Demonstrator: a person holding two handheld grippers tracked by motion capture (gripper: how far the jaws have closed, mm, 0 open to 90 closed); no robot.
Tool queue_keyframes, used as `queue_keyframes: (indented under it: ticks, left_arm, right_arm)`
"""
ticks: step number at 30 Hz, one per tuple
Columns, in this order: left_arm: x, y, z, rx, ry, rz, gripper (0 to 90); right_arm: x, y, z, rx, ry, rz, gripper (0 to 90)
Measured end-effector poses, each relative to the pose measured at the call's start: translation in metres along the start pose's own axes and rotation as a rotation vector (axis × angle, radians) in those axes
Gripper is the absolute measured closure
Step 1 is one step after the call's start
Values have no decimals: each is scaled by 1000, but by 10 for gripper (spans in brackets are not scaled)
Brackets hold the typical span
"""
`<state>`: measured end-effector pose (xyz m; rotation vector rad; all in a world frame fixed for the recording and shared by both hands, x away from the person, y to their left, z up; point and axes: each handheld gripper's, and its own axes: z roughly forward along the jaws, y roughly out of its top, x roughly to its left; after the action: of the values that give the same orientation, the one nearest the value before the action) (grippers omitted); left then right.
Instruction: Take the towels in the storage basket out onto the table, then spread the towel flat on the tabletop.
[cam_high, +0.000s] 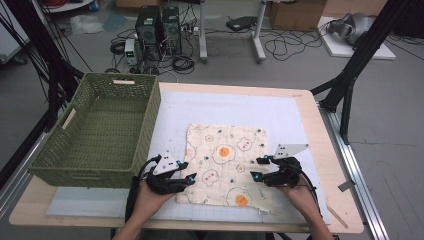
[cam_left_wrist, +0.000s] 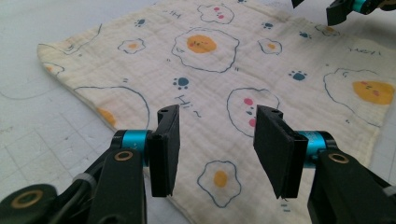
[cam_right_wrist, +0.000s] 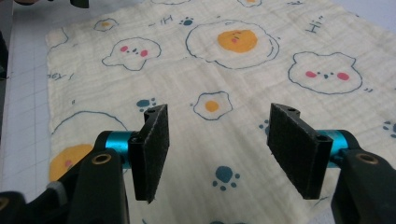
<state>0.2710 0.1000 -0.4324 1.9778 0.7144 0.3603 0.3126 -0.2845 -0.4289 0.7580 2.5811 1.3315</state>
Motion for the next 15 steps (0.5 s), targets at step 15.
queue_keyframes:
  ticks: [15]
  left_arm:
    - [1,1,2,2,-6,7,514]
  right_arm:
    - [1,0,1,12,-4,-9,386]
